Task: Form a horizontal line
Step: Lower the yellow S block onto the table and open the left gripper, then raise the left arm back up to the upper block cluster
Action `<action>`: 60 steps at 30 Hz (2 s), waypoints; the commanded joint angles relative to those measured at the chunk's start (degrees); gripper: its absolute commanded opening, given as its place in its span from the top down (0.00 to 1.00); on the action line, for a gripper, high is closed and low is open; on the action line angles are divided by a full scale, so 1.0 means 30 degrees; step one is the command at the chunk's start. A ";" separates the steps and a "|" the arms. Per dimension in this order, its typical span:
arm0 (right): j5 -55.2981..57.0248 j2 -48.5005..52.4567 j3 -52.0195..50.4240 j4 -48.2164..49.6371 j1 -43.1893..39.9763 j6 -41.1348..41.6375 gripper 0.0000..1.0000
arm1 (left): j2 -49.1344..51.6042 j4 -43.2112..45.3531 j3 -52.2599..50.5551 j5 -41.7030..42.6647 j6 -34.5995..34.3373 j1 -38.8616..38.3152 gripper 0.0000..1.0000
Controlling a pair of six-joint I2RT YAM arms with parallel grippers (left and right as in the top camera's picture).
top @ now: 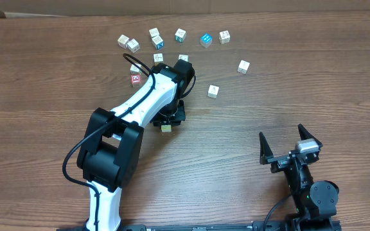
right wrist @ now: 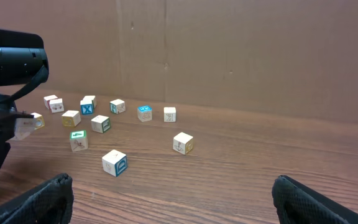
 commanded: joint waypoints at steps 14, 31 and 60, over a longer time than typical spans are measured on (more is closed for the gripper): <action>0.0015 -0.0189 -0.0197 0.0102 -0.0051 -0.0022 0.00 | -0.0328 0.0809 -0.0124 0.0087 0.0342 -0.0138 0.10; 0.0015 -0.0189 -0.0197 0.0102 -0.0051 -0.0022 0.00 | -0.0328 0.3840 -0.0124 -0.0991 0.3111 -0.0080 0.00; 0.0015 -0.0189 -0.0197 0.0102 -0.0051 -0.0022 0.00 | 0.0117 0.3614 1.0244 0.2288 0.4124 0.0838 0.87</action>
